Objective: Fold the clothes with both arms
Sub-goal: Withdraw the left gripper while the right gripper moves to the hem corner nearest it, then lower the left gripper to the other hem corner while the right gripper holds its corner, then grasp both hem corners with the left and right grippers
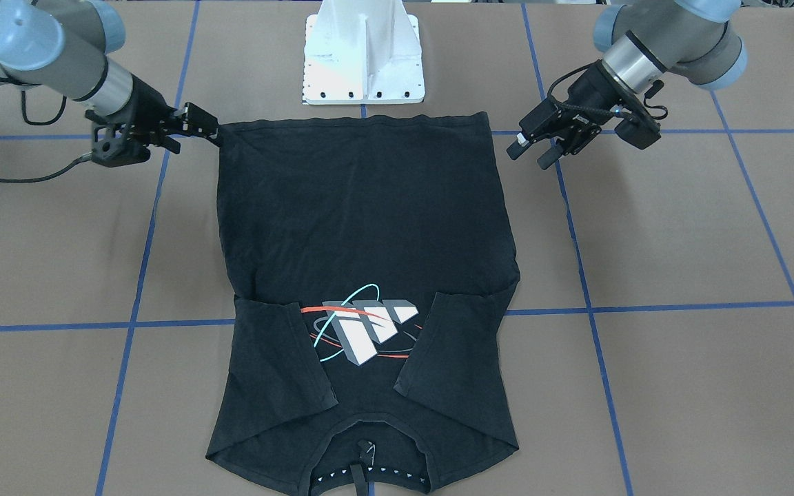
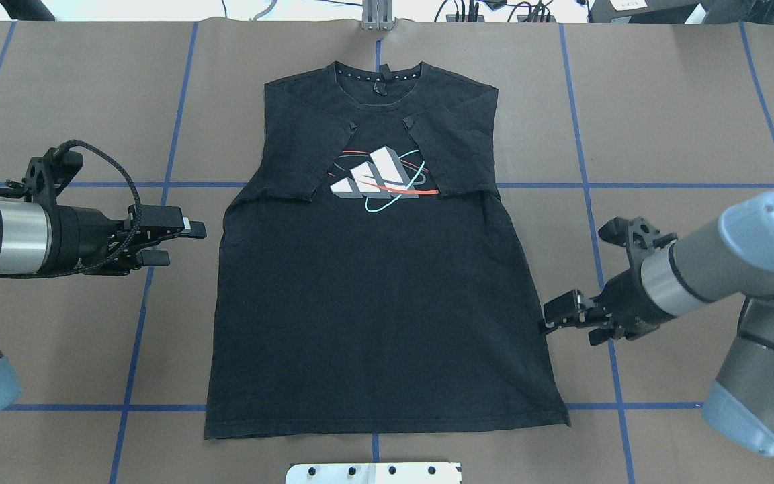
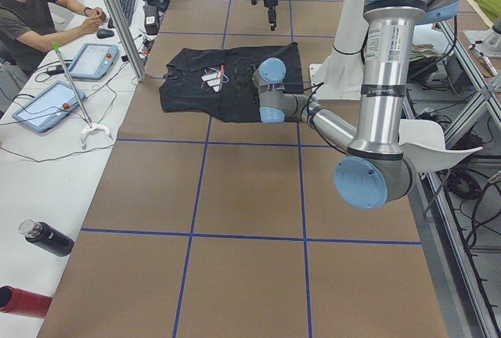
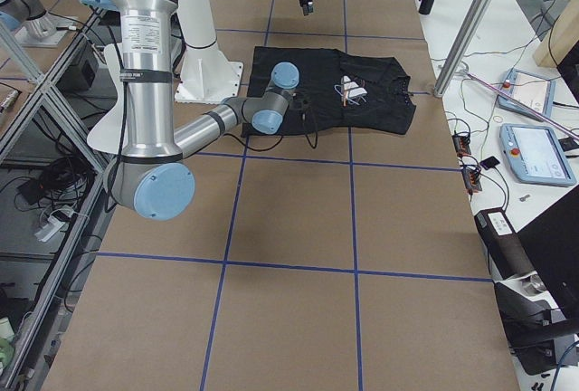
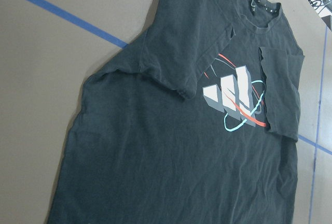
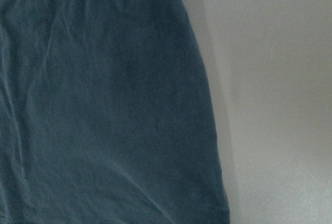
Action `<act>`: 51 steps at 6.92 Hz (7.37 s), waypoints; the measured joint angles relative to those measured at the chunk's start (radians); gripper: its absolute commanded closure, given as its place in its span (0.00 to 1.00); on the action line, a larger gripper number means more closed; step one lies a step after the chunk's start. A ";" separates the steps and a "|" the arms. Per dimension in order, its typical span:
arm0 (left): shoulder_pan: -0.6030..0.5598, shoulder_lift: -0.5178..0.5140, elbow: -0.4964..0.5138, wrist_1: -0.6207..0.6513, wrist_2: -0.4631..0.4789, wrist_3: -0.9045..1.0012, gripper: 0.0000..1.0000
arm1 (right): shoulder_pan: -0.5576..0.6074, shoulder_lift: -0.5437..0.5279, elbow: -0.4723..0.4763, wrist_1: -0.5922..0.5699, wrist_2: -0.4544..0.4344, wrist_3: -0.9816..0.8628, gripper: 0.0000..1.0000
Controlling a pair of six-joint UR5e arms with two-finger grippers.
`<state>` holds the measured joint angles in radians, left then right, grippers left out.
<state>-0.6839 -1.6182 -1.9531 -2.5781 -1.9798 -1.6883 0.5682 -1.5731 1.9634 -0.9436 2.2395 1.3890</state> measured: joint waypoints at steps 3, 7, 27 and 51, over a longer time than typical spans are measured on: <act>0.001 0.018 -0.022 -0.003 0.001 -0.001 0.00 | -0.192 -0.045 0.000 0.025 -0.135 0.031 0.02; 0.002 0.046 -0.038 -0.004 -0.001 -0.001 0.00 | -0.248 -0.050 -0.009 0.026 -0.169 0.033 0.22; 0.434 0.183 -0.111 -0.002 0.293 -0.230 0.01 | -0.192 -0.080 0.097 0.027 -0.134 0.033 1.00; 0.585 0.102 0.001 0.131 0.380 -0.267 0.93 | -0.089 -0.074 0.117 0.028 0.008 0.031 1.00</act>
<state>-0.0985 -1.5164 -1.9520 -2.4473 -1.5999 -1.9548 0.4790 -1.6467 2.0802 -0.9158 2.2471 1.4205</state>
